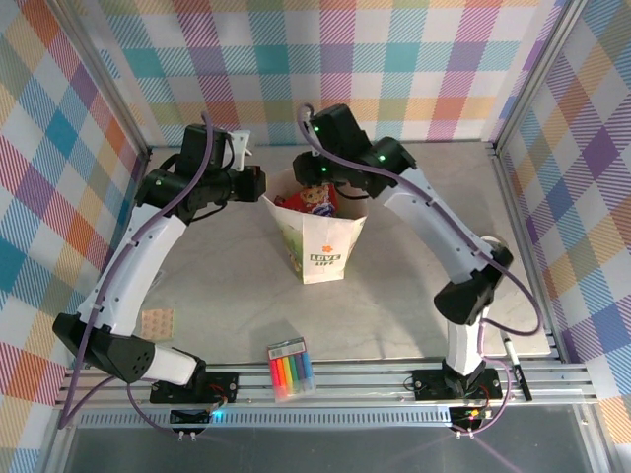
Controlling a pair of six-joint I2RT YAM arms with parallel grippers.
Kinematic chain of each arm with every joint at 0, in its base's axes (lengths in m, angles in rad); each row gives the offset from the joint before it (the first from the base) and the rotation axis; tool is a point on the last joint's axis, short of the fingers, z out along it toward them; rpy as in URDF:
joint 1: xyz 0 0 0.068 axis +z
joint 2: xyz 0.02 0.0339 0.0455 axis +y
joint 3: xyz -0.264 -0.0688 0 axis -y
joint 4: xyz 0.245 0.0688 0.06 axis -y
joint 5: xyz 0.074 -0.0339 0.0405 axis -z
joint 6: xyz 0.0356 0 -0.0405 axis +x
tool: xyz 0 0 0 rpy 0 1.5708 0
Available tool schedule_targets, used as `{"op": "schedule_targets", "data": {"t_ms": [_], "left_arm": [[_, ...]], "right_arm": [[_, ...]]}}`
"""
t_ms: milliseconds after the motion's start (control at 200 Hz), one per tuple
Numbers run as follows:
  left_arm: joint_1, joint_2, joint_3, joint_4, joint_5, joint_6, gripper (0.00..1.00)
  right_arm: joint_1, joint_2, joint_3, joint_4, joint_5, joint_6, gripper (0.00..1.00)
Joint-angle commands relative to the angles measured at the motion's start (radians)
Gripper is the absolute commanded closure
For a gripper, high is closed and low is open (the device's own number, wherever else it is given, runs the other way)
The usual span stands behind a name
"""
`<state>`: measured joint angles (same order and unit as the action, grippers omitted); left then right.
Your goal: Place the snacks into the paper bag
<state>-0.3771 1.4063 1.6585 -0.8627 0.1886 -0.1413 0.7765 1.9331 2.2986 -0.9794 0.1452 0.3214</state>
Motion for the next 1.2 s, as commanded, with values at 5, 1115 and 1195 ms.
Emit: {"op": "schedule_targets", "data": {"t_ms": [5,1115,1195], "left_arm": [[0.014,-0.037,-0.016,0.010,-0.003,-0.001,0.93],[0.092,-0.049,-0.015,0.043,0.033,-0.034,0.95],[0.092,-0.047,-0.017,0.045,0.038,-0.037,0.95]], "right_arm": [[0.001,0.049,0.088,-0.065,0.021,-0.028,0.73],[-0.079,-0.077,-0.357,-0.085,0.214,-0.024,0.74],[-0.079,-0.104,-0.346,-0.071,0.190,-0.021,0.74]]}}
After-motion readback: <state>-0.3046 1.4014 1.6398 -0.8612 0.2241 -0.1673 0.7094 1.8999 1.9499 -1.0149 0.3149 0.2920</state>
